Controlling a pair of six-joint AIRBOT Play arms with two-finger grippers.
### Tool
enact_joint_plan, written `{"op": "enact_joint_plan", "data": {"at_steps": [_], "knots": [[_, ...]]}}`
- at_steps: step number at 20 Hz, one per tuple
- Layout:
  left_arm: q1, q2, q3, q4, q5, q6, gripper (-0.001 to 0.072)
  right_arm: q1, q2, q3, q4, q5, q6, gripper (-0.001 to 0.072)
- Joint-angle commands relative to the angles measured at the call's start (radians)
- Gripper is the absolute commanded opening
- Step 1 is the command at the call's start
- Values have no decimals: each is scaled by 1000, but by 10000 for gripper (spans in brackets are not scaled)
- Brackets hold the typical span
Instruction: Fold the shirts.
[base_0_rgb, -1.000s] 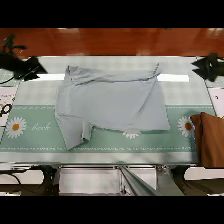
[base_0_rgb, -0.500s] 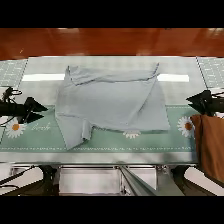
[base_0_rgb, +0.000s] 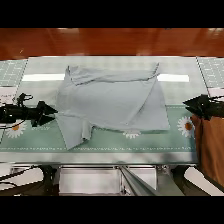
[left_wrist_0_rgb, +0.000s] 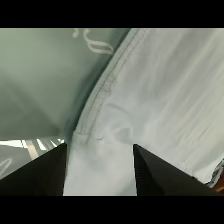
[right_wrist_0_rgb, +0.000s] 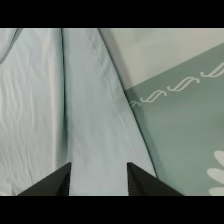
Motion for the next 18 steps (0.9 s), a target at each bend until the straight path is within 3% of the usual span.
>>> {"op": "enact_joint_plan", "data": {"at_steps": [1, 2, 3, 4, 5, 8, 12, 18], "knots": [[-68, -40, -3, -28, 79, 2, 506, 0, 3, -2, 1, 2, -1, 408], [-93, -43, -3, -35, 92, 0, 504, 0, 3, -2, 0, 2, -1, 408], [-117, -47, -2, -45, 103, -1, 433, 0, 3, -2, 0, 3, -1, 408], [-139, -48, 2, -50, 105, 0, 116, 0, 3, -2, -5, 6, -1, 408], [-156, -47, 8, -50, 105, 8, 18, 0, 3, -2, -26, 12, -1, 408], [-184, -46, 35, -50, 78, 10, 17, 0, 3, -29, -228, 97, 107, 408], [-190, -46, 43, -50, 60, 10, 17, 1, 3, -177, -229, 65, 157, 408], [-204, -46, 43, -50, 61, 11, 17, 1, 2, -191, -254, 79, 168, 408]]}}
